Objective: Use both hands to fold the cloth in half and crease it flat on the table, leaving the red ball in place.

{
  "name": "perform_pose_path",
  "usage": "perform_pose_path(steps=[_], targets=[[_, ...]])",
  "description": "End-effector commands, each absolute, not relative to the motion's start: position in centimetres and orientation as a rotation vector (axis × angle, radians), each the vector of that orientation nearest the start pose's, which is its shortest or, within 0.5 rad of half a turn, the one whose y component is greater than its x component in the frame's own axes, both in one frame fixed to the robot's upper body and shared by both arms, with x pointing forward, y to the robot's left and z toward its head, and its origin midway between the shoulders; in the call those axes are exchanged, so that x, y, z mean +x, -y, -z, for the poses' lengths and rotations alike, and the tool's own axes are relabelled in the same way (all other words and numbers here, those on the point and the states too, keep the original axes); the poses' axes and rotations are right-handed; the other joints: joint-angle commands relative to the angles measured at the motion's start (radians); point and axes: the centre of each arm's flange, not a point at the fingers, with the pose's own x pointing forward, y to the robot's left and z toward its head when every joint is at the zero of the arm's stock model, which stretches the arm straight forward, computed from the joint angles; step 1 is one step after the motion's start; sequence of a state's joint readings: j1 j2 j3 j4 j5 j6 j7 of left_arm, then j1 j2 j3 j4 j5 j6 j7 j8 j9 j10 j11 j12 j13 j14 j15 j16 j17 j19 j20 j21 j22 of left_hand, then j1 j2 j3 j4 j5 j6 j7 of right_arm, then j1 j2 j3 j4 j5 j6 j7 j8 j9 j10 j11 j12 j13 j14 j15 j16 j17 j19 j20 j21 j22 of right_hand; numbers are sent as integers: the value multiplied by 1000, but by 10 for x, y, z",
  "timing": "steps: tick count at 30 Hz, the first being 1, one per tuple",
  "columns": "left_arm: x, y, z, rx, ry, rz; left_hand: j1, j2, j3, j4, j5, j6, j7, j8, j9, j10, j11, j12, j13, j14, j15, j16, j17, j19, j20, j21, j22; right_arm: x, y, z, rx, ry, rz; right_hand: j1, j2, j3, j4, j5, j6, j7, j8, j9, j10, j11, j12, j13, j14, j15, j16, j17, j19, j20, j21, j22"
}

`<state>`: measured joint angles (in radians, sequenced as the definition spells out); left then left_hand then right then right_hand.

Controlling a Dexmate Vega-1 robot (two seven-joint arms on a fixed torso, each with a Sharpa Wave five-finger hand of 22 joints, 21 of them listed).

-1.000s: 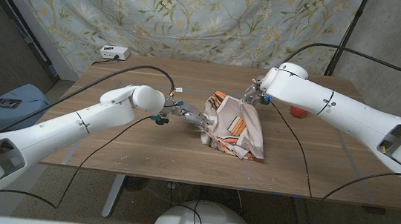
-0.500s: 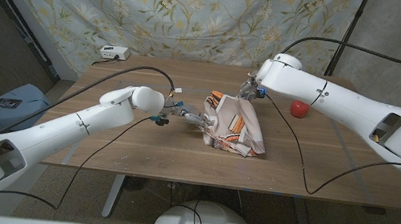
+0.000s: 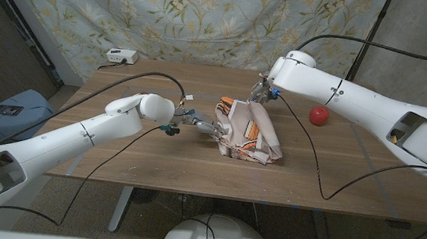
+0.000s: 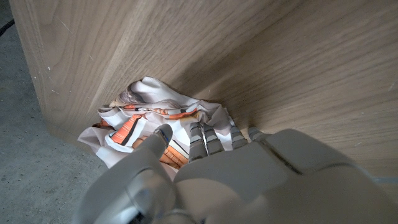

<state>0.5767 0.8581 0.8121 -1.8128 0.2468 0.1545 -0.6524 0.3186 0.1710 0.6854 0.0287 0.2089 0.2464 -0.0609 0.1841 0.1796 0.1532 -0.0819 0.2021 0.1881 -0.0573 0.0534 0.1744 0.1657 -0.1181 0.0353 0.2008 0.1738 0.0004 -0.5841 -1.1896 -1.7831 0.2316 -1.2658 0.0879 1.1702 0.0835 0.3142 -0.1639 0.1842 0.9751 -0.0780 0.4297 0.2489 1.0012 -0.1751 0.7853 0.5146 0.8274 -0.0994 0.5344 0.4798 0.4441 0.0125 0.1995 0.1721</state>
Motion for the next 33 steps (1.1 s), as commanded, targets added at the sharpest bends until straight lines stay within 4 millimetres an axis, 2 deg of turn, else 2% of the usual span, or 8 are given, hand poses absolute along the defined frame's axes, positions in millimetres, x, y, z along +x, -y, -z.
perform_pose_path(steps=[1, 14, 33], targets=[[586, -159, 32, 1478, 244, 756, 9, 1, 2, -3, 0, 4, -6, 2, 5, 5, 6, 5, 6, -3, -1, 6, 4, 4, -1, 3, 4, 607, 115, -117, -1163, -73, -74, 12, 0, -8, 3, -1, -1, 8, 9, 3, 0, 10, 2, 3, 8, -133, -5, 6, 6, 2, -1, 0], [588, -161, 30, 1478, 248, 758, 10, 1, 0, -8, -1, 5, -6, 3, 5, 5, 5, 5, 6, -3, -1, 7, 5, 4, -1, 2, 4, 608, 108, -121, -1151, -63, -73, 15, 2, -15, 5, -1, 0, 11, 11, 3, 1, 10, 1, 3, 10, -132, -10, 6, 7, 5, -2, 0], [594, -165, 29, 1459, 263, 761, 12, 3, -2, -12, -2, 5, -6, 2, 5, 6, 5, 6, 6, -3, 0, 7, 5, 3, -1, 2, 4, 603, 85, -145, -1188, -34, -76, 22, 4, -26, 5, -1, 1, 15, 14, 2, 5, 14, 1, 4, 14, -132, -17, 8, 10, 8, -2, 0]])
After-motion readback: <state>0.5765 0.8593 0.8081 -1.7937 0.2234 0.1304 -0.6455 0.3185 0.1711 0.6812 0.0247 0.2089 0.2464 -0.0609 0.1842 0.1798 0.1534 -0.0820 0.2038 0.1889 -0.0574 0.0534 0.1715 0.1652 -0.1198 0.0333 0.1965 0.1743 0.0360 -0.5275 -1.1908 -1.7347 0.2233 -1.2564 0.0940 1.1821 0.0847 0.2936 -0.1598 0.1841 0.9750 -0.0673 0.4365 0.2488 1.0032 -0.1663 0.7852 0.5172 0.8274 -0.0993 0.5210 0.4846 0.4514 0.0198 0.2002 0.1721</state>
